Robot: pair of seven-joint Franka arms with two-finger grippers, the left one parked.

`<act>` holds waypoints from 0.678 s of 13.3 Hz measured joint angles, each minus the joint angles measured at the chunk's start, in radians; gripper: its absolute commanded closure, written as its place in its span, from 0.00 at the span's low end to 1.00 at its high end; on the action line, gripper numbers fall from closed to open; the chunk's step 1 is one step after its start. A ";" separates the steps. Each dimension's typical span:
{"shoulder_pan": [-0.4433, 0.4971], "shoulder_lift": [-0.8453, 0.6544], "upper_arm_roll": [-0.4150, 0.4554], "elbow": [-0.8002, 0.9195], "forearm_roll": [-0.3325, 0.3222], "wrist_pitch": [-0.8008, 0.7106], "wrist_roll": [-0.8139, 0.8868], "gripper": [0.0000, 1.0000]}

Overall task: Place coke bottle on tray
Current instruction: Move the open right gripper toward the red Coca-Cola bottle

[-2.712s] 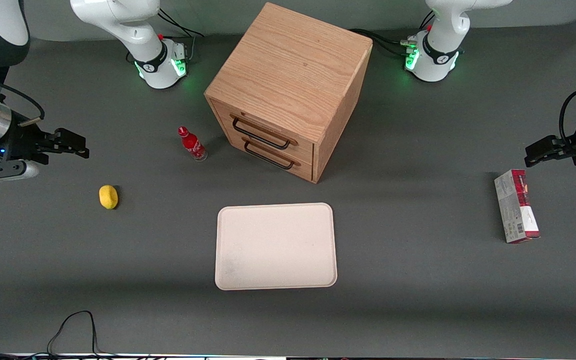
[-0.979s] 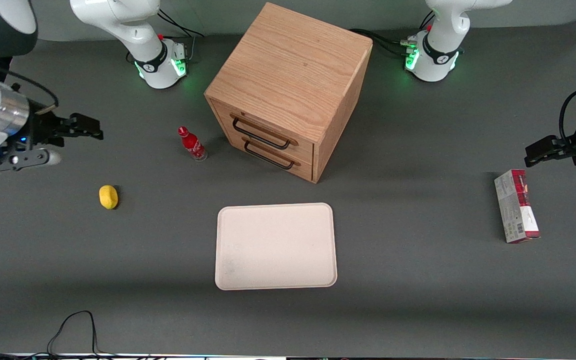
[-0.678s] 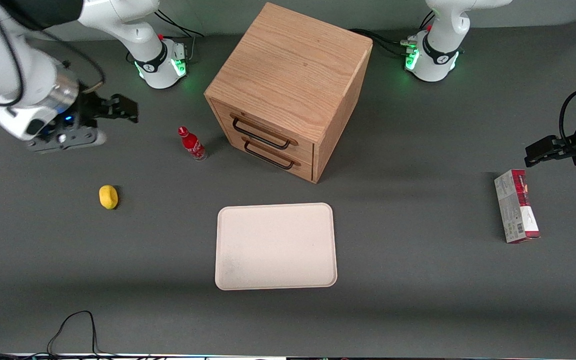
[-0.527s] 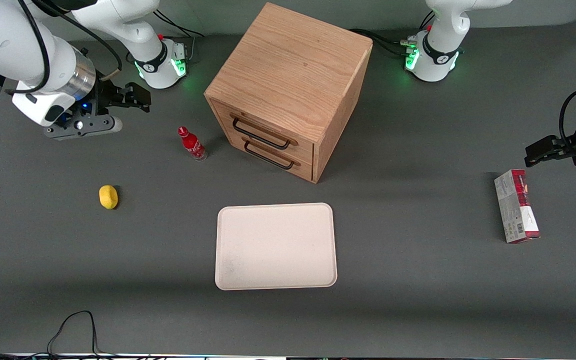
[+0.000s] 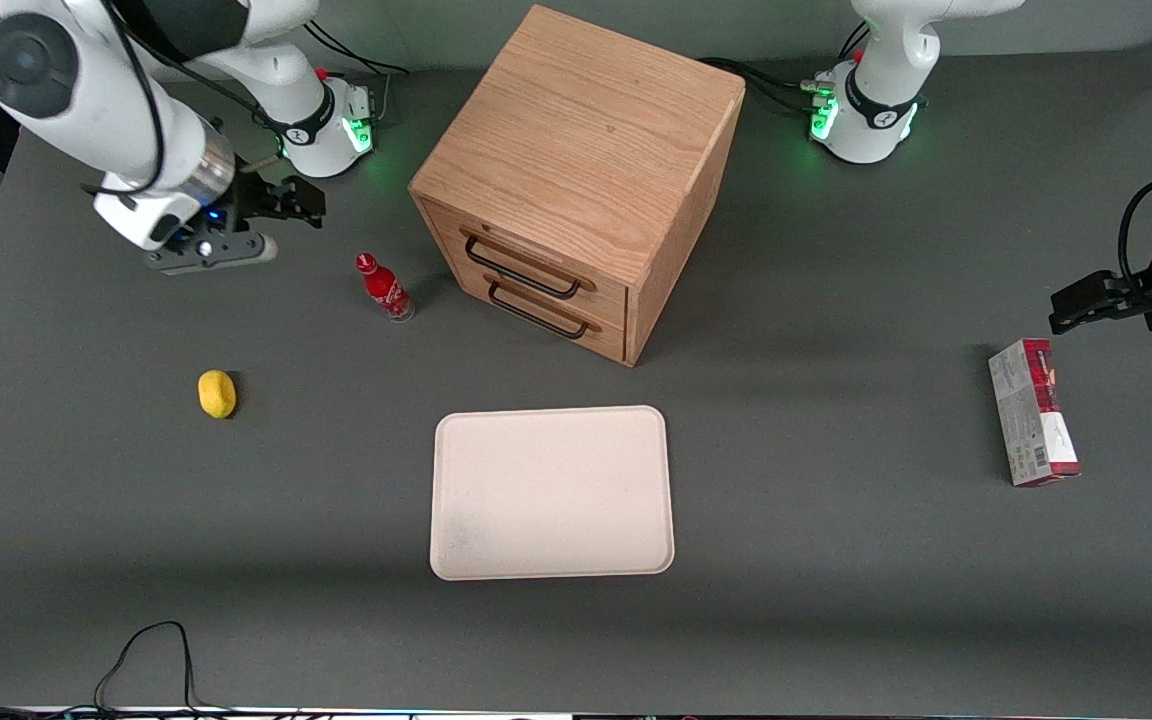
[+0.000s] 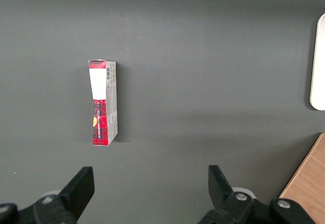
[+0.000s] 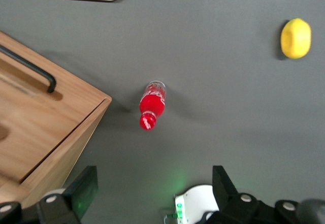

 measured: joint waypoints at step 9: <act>0.078 -0.002 0.002 -0.352 0.000 0.421 0.032 0.01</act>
